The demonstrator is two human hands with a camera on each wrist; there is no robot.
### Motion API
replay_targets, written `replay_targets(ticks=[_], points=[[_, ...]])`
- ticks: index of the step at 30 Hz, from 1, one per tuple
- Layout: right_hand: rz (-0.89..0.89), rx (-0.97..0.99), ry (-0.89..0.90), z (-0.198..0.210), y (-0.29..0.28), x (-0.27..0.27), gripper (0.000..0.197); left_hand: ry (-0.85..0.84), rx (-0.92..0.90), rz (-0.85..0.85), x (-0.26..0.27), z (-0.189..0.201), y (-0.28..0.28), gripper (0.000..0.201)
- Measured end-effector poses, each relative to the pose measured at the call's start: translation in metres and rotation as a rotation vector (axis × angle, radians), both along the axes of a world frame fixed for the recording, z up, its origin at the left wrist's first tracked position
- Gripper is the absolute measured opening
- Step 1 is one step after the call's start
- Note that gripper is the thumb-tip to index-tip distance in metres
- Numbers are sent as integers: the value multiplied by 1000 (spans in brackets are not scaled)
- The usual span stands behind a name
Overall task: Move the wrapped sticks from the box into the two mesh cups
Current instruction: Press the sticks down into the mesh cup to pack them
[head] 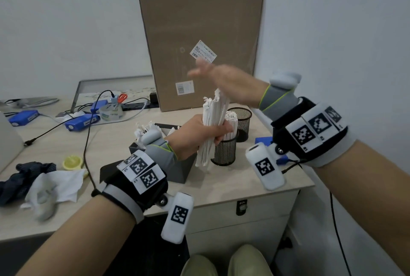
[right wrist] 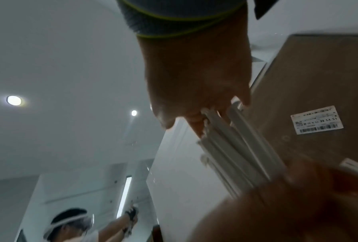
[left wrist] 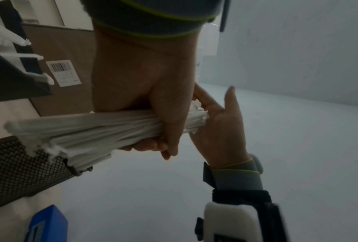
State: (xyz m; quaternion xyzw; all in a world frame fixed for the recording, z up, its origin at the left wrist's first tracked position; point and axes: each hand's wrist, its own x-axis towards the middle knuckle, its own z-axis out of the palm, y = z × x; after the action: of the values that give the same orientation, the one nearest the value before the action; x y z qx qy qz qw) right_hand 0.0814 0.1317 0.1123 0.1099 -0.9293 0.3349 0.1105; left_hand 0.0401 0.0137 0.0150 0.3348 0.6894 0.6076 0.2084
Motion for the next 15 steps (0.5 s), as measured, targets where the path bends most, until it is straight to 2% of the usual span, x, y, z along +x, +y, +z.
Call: replay_targets(ticks=[2, 4, 7, 9, 12, 13, 15], points=[[47, 131, -201, -13, -8, 1, 68, 0, 39, 10, 1, 0, 4, 11], [50, 171, -246, -27, -10, 0, 68, 9, 48, 11, 4, 0, 6, 12], [6, 76, -81, -33, -5, -3, 62, 0, 47, 40, 3, -3, 5, 23], [-20, 33, -3, -38, -4, -5, 59, 9, 45, 89, 0, -3, 5, 20], [17, 20, -7, -50, -4, -6, 53, 13, 68, 126, -5, -4, 8, 9], [9, -66, 49, -54, 0, -5, 49, -7, 80, 127, -6, -6, 8, 9], [-120, -311, 212, -60, 18, -5, 41, -34, 107, 144, -10, -9, 4, 9]])
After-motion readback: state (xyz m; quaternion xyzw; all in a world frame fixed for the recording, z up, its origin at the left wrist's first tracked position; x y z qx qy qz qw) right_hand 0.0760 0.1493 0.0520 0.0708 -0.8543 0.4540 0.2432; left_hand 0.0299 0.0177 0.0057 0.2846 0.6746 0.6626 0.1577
